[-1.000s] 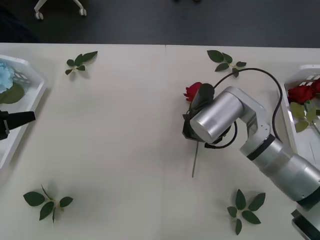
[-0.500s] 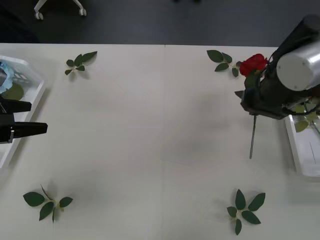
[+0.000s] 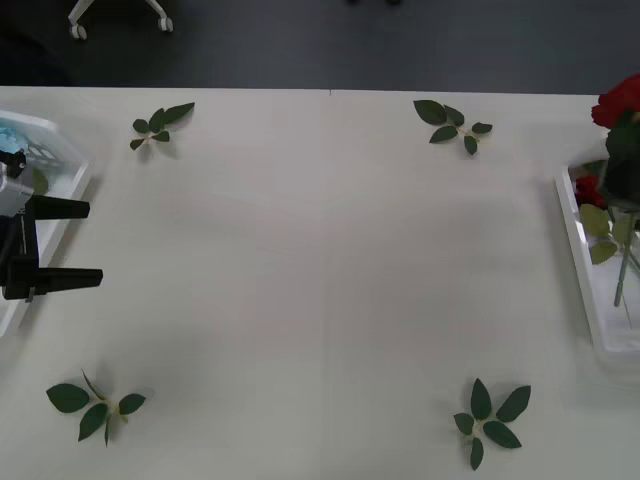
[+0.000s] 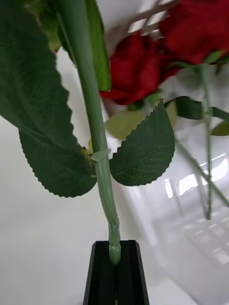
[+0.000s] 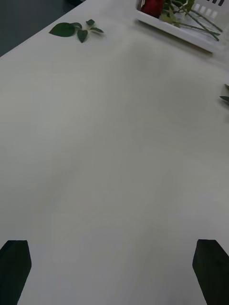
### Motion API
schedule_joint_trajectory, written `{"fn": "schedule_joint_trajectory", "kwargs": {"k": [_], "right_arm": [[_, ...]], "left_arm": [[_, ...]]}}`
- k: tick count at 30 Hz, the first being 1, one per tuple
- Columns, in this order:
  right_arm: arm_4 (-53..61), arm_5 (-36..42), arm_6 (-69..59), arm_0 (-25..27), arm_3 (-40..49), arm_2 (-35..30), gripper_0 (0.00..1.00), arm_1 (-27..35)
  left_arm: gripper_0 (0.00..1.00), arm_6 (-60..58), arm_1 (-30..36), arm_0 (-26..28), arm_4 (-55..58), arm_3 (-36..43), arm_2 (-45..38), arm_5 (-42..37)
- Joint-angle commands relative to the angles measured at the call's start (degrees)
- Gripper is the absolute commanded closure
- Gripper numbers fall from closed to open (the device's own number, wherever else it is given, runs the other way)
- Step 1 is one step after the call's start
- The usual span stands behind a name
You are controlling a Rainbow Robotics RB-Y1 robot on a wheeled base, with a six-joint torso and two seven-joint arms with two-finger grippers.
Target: Put the red flowers into the right box and the blue flowers into the left box
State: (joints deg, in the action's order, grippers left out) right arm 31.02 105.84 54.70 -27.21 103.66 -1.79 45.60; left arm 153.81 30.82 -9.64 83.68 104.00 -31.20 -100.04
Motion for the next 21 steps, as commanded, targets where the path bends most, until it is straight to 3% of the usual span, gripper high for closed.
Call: {"fn": "schedule_joint_trajectory", "kwargs": {"k": [1, 10, 21], "right_arm": [[-2.01, -2.04, 8.41, 4.01, 0.93, -4.63, 1.0, 3.71], [0.18, -15.05, 20.1, 15.35, -6.72, -11.57, 1.0, 9.95], [-2.36, -32.02, 30.12, 17.28, -16.82, -11.49, 1.0, 10.74]], "left_arm": [[0.0, 1.19, 1.7, -1.35, 1.48, 0.85, 0.79, -0.42], [0.0, 1.19, 1.79, -2.05, 1.57, 2.34, 1.32, -0.69], [0.0, 1.19, 2.67, -2.05, 2.98, 2.61, 0.7, -1.48]]}}
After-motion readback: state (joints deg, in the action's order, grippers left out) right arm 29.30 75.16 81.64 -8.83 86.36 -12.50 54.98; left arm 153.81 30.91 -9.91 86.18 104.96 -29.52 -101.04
